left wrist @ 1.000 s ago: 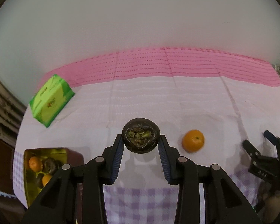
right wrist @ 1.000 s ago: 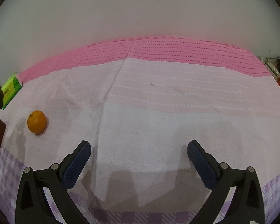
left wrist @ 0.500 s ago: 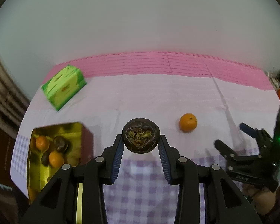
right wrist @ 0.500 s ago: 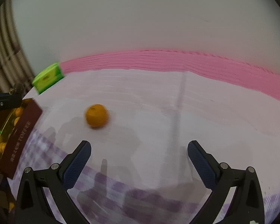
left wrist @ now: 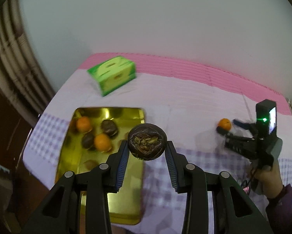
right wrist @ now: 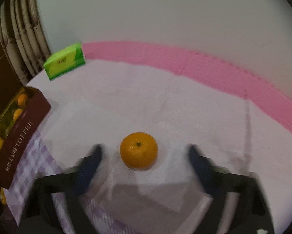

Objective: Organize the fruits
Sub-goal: 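Carry the mangosteen in the left gripper toward the tin while the right gripper grasps the loose orange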

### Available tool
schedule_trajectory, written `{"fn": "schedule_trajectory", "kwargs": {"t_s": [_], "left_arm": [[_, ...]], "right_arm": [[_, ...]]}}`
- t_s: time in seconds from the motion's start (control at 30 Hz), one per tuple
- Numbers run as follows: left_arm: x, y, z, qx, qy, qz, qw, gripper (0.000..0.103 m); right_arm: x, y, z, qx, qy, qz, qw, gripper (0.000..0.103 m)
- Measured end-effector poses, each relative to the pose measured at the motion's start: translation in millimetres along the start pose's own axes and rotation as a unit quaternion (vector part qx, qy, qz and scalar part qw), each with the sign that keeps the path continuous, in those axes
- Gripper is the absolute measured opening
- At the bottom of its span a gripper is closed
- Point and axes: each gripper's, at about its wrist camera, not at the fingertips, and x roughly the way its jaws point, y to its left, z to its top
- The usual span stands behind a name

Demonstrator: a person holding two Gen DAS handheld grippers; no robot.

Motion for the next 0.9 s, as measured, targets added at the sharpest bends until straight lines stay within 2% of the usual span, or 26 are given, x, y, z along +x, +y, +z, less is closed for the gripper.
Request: {"fn": "schedule_trajectory", "kwargs": {"t_s": [0.03,0.07,0.1,0.33,0.7,0.9], "left_arm": [[-1.0,9.4,-2.6,-0.012,0.004,0.000,0.9999,0.039],[-2.3,19.1,-5.7,-0.022,0.006,0.003,0.9997,0.039],[-3.0,27.0,-8.4,-0.029,0.007,0.009,0.9995,0.039],[3.0,77.2,-30.7,-0.068,0.023,0.049,0.9962,0.039],[27.1,82.8,-45.4,-0.071,0.045,0.029,0.9960,0.039],[45.0,81.2,-50.8,-0.067,0.058,0.021,0.9958,0.039]], "right_arm": [[1.0,0.7,0.3,-0.001,-0.002,-0.013,1.000,0.036],[0.4,-1.9,0.8,0.008,0.006,-0.006,1.000,0.035],[-3.1,-3.5,-0.4,0.018,0.005,0.005,1.000,0.034],[-32.6,17.6,-26.8,0.019,-0.029,0.008,0.999,0.034],[-37.3,25.7,-50.7,0.019,-0.024,-0.008,0.999,0.034],[-35.9,24.7,-52.4,0.023,-0.021,-0.011,0.999,0.034]]}}
